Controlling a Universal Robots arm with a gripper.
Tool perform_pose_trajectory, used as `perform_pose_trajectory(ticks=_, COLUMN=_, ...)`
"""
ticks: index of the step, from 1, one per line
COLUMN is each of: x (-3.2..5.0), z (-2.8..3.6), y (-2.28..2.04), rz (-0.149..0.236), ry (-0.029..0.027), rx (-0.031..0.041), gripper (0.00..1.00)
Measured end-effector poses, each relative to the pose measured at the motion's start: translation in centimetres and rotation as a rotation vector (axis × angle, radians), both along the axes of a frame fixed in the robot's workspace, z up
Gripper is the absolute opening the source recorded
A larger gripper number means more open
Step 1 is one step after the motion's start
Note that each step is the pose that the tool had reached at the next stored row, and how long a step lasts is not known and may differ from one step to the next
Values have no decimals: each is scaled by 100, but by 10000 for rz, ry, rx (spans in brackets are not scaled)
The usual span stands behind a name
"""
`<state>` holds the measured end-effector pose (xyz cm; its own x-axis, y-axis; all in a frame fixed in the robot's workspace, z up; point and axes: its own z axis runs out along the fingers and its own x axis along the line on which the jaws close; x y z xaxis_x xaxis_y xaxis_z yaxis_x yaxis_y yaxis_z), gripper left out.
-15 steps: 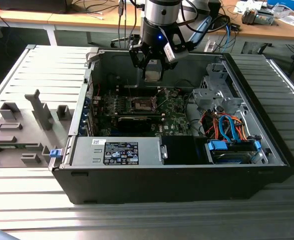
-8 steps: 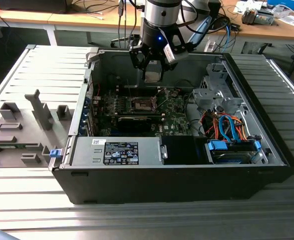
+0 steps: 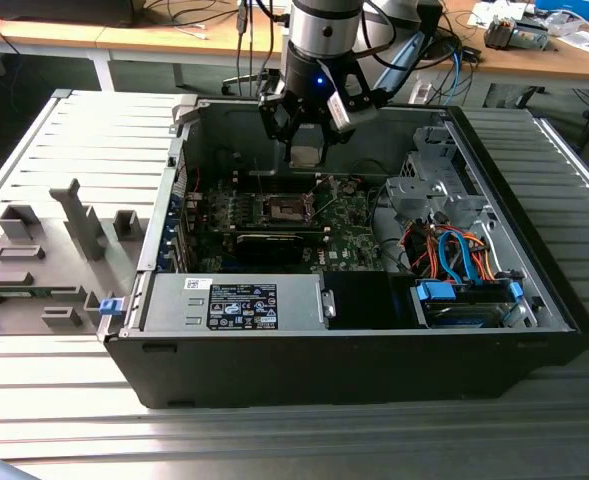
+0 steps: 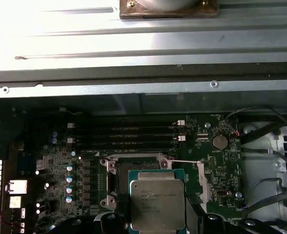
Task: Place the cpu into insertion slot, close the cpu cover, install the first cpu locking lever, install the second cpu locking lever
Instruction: 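Place the cpu into insertion slot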
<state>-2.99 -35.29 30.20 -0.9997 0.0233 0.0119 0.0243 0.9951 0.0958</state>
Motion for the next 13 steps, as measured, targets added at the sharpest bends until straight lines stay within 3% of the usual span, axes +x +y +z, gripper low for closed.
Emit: perform_pose_trajectory(ticks=13, x=0, z=-57, y=-24, rz=1, ry=0, rx=0, gripper=54)
